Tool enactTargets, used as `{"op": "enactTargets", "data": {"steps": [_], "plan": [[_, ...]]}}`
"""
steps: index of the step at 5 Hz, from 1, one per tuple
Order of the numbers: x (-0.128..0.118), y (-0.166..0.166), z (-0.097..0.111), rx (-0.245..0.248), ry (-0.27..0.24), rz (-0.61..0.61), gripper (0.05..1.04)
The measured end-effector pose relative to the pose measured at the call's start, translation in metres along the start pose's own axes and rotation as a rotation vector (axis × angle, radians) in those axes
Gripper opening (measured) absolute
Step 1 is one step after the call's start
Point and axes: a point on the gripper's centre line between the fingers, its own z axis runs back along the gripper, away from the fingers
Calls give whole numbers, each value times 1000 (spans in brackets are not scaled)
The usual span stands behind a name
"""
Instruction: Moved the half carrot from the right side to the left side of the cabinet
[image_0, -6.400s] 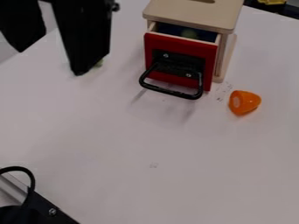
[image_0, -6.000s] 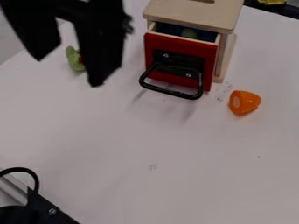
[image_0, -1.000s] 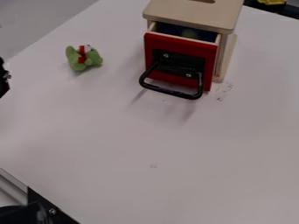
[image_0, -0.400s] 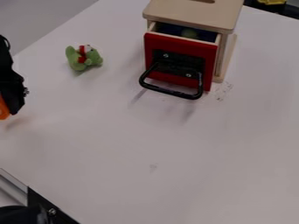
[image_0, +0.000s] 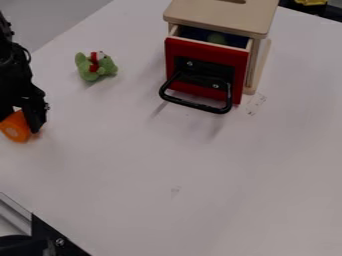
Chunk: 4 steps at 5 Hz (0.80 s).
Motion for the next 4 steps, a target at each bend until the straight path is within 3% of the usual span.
{"op": "enactTargets", "data": {"steps": [2,4], "plan": [[3,-13,13,-21,2,-10,998],[-2,-22,92,-26,-86,-3,998]]}}
